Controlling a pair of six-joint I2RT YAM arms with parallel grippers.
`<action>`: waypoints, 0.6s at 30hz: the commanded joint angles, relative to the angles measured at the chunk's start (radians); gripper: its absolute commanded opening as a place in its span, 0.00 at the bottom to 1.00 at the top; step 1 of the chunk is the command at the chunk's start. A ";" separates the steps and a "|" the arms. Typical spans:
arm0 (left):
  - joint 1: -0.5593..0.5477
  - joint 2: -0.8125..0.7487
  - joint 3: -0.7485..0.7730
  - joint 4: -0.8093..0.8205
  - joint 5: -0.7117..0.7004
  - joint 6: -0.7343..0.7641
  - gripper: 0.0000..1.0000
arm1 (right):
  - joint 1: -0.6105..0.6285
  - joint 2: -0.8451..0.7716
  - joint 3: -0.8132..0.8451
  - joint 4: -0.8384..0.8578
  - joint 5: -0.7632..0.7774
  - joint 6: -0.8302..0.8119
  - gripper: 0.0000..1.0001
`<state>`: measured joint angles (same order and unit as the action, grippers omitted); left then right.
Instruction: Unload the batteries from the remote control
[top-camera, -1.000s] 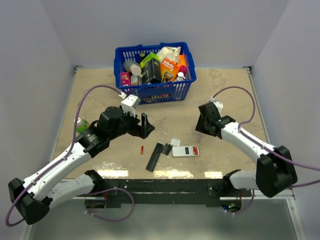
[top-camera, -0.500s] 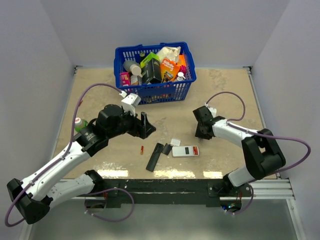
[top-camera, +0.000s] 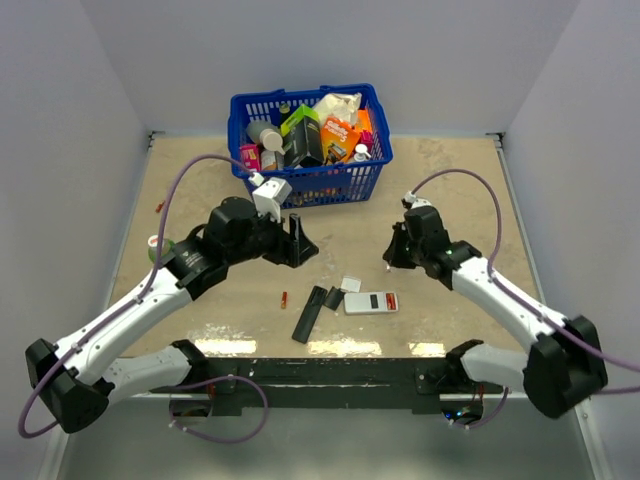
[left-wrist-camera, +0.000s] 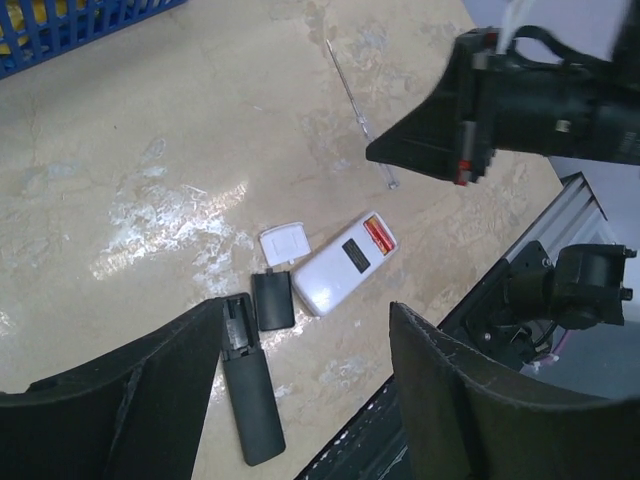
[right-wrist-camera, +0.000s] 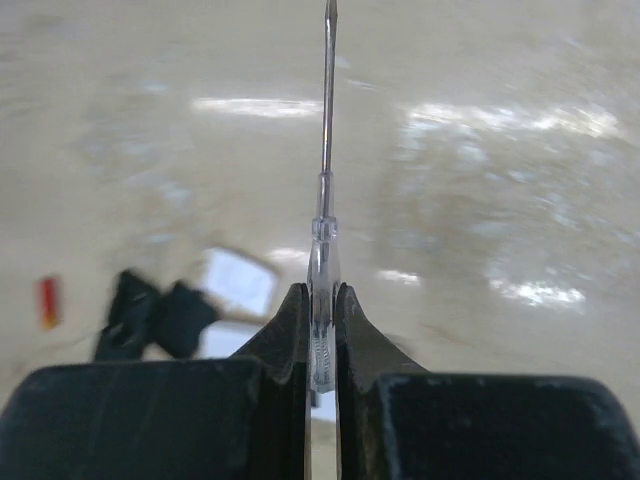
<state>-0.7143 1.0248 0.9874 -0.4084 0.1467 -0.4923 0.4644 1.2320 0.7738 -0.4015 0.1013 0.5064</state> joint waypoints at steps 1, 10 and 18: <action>0.004 0.060 0.065 0.062 0.046 -0.037 0.70 | 0.032 -0.175 -0.042 0.119 -0.409 -0.053 0.00; -0.013 0.139 0.011 0.283 0.214 -0.083 0.70 | 0.080 -0.333 -0.113 0.273 -0.635 0.089 0.00; -0.066 0.216 -0.004 0.387 0.221 -0.124 0.70 | 0.088 -0.413 -0.179 0.429 -0.738 0.239 0.00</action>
<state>-0.7559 1.2217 0.9997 -0.1246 0.3412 -0.5762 0.5495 0.8776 0.6174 -0.1089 -0.5587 0.6460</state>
